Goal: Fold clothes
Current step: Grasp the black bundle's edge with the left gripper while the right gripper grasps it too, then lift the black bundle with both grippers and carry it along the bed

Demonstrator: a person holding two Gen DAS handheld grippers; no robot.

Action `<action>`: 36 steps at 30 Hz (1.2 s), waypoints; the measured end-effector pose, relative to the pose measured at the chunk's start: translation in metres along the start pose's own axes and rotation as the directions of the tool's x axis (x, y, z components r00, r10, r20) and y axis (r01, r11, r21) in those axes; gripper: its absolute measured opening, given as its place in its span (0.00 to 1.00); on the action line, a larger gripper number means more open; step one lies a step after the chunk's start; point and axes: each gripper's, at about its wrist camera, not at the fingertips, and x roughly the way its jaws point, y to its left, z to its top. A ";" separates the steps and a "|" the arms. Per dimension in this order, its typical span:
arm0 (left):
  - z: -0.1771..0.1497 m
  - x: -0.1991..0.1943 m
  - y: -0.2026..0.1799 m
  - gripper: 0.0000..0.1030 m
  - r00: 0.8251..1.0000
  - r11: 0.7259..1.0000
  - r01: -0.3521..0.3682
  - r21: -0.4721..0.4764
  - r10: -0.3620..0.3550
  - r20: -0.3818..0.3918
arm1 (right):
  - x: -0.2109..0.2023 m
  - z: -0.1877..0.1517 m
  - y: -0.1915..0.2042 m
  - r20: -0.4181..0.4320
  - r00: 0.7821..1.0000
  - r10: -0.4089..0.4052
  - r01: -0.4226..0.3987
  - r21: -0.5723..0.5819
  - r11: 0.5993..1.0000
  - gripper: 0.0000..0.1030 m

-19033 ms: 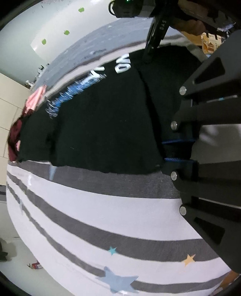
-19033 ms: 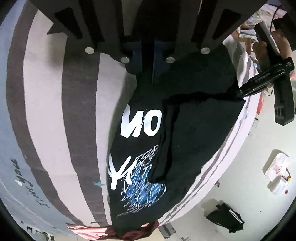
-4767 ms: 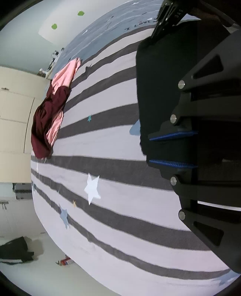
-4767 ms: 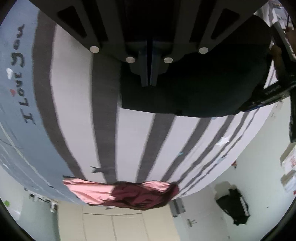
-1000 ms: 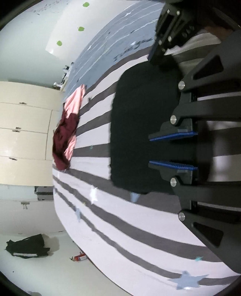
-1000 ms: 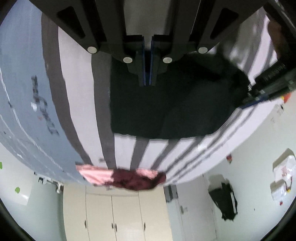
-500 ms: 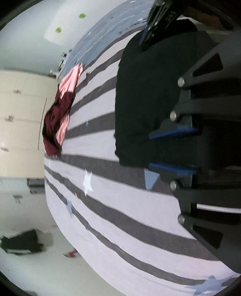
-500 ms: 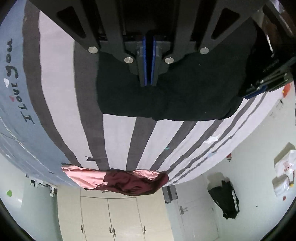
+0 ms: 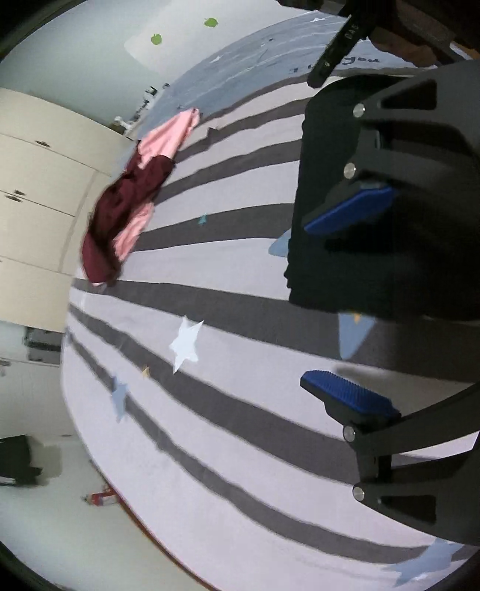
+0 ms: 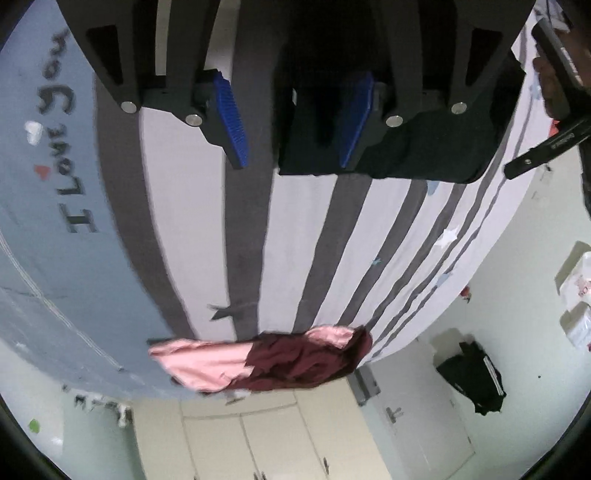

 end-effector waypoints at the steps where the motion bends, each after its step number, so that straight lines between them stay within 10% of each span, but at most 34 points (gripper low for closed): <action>1: 0.001 0.008 0.000 0.73 1.000 1.000 0.010 -0.009 -0.010 -0.021 | 0.003 0.003 -0.003 -0.011 1.000 0.009 -0.009 0.008 1.000 0.47; 13: -0.021 0.022 0.004 0.74 0.983 0.988 0.152 -0.029 -0.154 -0.098 | 0.011 0.002 -0.024 -0.087 0.989 0.119 -0.109 0.111 0.988 0.49; 36: -0.067 0.017 0.000 0.79 0.979 0.980 0.186 0.067 -0.179 -0.093 | 0.008 -0.042 -0.009 -0.028 0.987 0.157 -0.154 0.078 0.985 0.59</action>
